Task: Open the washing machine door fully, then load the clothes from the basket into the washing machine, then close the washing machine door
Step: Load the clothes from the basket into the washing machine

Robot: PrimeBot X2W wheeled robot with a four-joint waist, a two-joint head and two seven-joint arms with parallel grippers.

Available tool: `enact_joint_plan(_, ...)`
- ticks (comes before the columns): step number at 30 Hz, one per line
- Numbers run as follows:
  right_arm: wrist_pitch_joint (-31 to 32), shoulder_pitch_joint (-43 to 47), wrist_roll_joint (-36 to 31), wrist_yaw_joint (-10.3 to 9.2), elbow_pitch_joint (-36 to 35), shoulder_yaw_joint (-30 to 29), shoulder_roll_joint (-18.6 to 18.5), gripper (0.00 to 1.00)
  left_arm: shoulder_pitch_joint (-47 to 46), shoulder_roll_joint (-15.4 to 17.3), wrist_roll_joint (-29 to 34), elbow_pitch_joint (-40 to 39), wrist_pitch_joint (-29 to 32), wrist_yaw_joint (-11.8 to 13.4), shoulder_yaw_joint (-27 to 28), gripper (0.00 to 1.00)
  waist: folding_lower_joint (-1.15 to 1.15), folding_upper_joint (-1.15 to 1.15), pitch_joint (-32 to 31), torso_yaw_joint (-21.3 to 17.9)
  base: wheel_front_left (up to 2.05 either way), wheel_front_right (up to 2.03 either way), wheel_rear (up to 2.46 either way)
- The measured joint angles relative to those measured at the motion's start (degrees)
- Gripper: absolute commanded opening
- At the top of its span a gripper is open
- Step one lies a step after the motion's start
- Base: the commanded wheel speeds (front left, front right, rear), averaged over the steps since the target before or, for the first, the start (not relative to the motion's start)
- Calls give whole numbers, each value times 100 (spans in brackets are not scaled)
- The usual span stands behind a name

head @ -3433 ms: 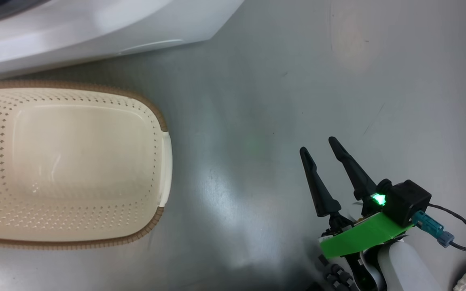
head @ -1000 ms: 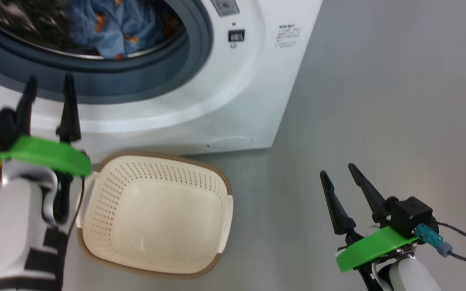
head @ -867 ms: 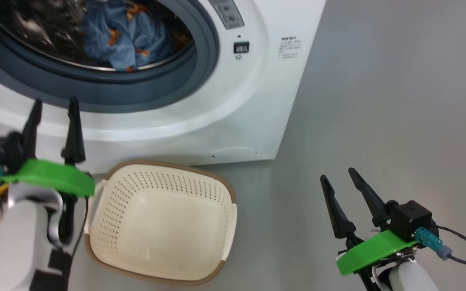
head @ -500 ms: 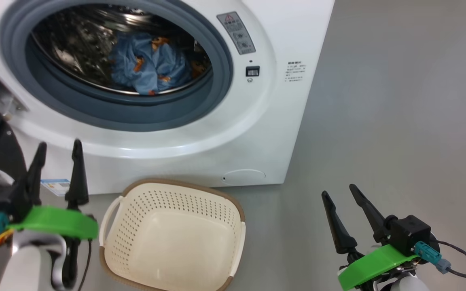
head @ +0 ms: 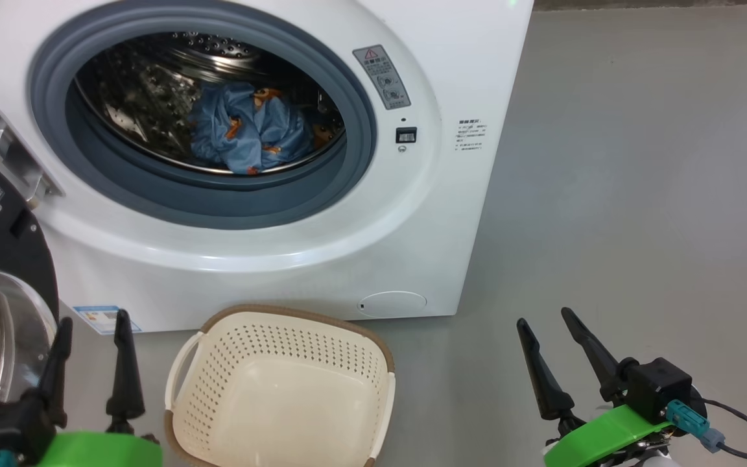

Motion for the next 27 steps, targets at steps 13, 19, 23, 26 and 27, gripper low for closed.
enact_joint_plan(13,0,27,-212,0,-191,-144,4,100,733,-177,308,-482,0,99,7,100,0,0,-66,-33,0,0,0)
enact_joint_plan(19,0,150,-215,0,-225,-177,7,100,782,-213,275,-488,0,54,37,100,-1,0,-131,-67,0,0,0)
enact_joint_plan(23,0,151,-213,0,-241,-211,9,100,782,-223,283,-463,0,38,57,100,-1,0,-175,-91,0,0,0)
enact_joint_plan(26,0,193,-213,0,-260,-241,10,100,782,-227,285,-457,0,20,98,100,-1,0,-224,-93,0,0,0)
enact_joint_plan(27,0,233,-213,0,-258,-245,10,100,782,-227,286,-446,0,-2,107,100,0,0,-236,-93,0,0,0)
